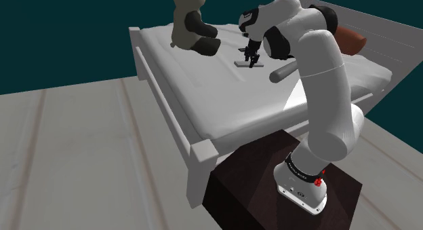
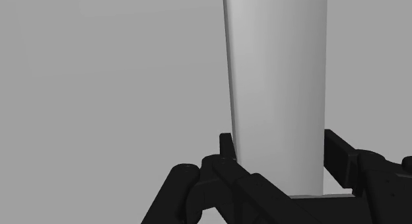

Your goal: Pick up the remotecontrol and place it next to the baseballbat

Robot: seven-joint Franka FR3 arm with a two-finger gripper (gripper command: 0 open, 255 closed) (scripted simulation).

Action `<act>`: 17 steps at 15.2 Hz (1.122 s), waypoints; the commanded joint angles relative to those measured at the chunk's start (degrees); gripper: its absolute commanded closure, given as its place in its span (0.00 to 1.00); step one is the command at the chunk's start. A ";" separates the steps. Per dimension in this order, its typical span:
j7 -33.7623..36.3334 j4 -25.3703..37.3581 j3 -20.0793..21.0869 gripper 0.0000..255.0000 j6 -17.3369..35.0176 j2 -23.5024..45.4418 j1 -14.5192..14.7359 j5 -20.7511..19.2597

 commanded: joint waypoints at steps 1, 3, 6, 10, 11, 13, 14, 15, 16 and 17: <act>0.00 0.01 0.00 1.00 0.01 0.00 0.00 0.00; 0.00 0.01 0.00 0.00 0.01 -0.01 0.00 0.00; 0.00 0.01 0.00 0.00 0.01 -0.01 0.00 0.00; 1.04 3.06 -1.13 0.00 -4.37 -1.87 -0.11 -1.52; 1.31 4.03 -1.36 0.00 -5.59 -2.27 -0.22 -1.87; 1.31 4.02 -1.37 0.00 -5.59 -2.28 -0.22 -1.88; 1.31 4.03 -1.37 0.00 -5.59 -2.27 -0.22 -1.88; 1.31 4.03 -1.37 0.00 -5.59 -2.27 -0.22 -1.87; 1.31 4.03 -1.37 0.00 -5.59 -2.27 -0.22 -1.87; 1.31 4.03 -1.37 0.00 -5.59 -2.27 -0.22 -1.87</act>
